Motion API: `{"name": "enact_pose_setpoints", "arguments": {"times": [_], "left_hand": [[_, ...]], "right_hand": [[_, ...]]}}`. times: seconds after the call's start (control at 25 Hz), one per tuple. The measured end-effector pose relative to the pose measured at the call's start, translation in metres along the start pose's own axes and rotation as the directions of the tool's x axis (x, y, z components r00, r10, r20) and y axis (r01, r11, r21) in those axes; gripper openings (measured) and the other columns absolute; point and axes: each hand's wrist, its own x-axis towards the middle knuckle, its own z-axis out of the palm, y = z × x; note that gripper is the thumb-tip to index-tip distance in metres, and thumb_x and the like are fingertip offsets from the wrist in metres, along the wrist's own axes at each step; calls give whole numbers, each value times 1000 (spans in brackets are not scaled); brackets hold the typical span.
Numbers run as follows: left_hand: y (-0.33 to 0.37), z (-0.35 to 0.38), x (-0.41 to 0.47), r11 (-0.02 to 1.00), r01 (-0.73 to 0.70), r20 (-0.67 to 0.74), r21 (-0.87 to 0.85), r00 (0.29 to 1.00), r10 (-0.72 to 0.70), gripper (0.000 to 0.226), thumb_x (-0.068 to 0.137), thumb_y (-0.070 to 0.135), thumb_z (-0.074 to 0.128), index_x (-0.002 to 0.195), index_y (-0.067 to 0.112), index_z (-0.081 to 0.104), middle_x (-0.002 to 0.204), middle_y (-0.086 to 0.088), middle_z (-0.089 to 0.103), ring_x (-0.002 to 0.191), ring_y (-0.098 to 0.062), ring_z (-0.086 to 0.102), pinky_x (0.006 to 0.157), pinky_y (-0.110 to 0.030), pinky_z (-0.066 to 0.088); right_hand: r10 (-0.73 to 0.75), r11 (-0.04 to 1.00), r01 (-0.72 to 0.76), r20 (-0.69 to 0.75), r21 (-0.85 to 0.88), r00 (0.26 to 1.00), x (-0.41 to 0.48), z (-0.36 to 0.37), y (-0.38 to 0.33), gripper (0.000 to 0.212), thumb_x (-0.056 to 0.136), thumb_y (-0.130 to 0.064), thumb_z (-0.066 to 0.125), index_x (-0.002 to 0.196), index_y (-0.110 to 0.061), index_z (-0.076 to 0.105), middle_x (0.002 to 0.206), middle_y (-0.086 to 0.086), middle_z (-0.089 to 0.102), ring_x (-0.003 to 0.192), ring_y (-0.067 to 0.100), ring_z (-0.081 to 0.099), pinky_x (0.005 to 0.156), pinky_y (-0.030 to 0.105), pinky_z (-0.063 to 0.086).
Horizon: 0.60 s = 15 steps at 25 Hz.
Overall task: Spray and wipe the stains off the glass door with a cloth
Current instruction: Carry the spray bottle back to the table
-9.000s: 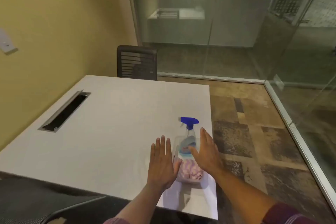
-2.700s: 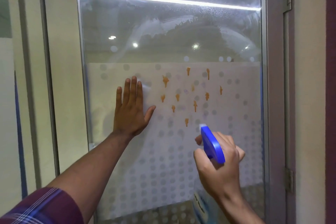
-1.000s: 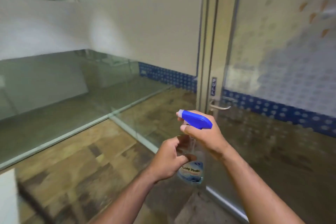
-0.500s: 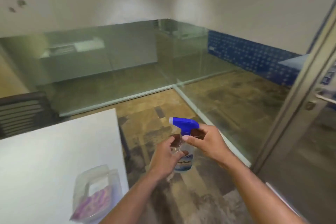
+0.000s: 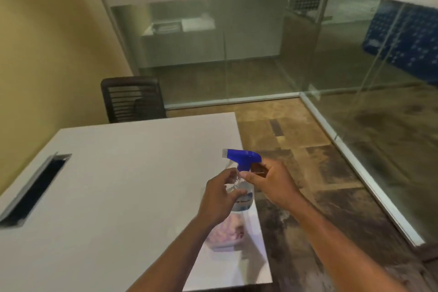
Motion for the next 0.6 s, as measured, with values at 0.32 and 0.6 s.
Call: {"name": "enact_pose_setpoints", "arguments": {"times": [0.32,0.6], "left_hand": [[-102,-103,-3,994,110,-146,-22,983,-112,56,89,9,85,112,55,64,108,32,75,109,5,70,89,0,47],[-181,-129,-5,963,264,-168,-56,948,-270,40,88,0,80,106,33,68,102,15,78,101,7,70,83,-2,48]], "right_hand": [[41,999,-39,176,-16,984,46,145,3,39,96,-20,83,134,-21,74,112,-7,79,111,8,73,98,31,61],[195,940,-88,306,-329,932,52,206,48,50,108,-12,62,157,-17,52,155,0,60,137,14,59,112,28,45]]}}
